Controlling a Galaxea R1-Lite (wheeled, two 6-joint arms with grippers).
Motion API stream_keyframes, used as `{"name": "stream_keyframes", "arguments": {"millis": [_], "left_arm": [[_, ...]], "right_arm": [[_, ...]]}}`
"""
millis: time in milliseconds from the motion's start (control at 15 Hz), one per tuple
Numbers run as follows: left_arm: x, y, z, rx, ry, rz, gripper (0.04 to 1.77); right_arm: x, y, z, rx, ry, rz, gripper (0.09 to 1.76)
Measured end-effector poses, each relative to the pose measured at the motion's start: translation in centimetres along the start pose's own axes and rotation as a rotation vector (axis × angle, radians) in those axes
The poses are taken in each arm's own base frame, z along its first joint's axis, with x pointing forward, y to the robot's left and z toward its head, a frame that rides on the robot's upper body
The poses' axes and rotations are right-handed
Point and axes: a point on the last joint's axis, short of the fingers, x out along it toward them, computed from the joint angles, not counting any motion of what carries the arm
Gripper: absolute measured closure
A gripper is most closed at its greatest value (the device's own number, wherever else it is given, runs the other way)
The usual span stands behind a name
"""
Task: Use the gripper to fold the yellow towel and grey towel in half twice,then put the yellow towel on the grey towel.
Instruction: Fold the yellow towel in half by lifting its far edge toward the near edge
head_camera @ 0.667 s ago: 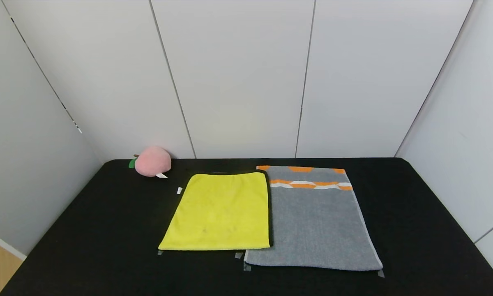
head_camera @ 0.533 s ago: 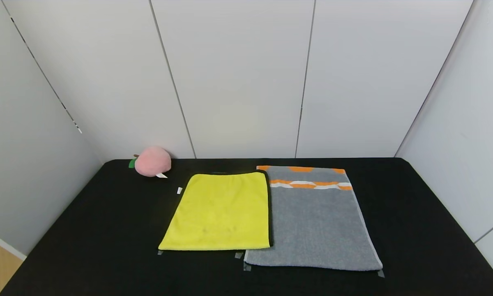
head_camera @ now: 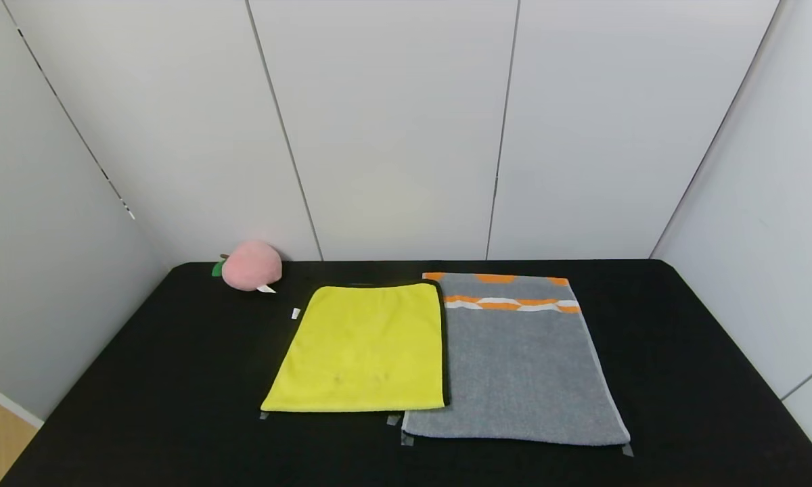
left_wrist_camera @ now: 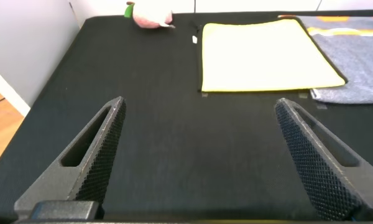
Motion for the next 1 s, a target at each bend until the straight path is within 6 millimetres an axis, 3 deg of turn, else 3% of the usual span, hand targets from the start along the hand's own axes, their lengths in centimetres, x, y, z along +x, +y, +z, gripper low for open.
{"name": "stream_keyframes", "arguments": {"millis": [267, 533, 800, 1000], "left_arm": [[-0.8, 0.0, 2.1, 0.003, 0.004, -0.017, 0.09], [-0.8, -0.1, 5.3, 0.003, 0.009, -0.026, 0.09], [0.0, -0.1, 9.2, 0.033, 0.108, -0.035, 0.09], [1.5, -0.1, 12.2, 0.076, 0.204, -0.049, 0.09]], "right_arm": [[-0.3, -0.1, 1.9, -0.001, -0.029, 0.01, 0.14], [0.1, -0.1, 5.4, -0.002, -0.039, 0.052, 0.14], [2.0, -0.2, 9.9, -0.003, -0.004, 0.096, 0.14], [4.7, -0.3, 13.1, -0.001, 0.05, 0.122, 0.14]]}}
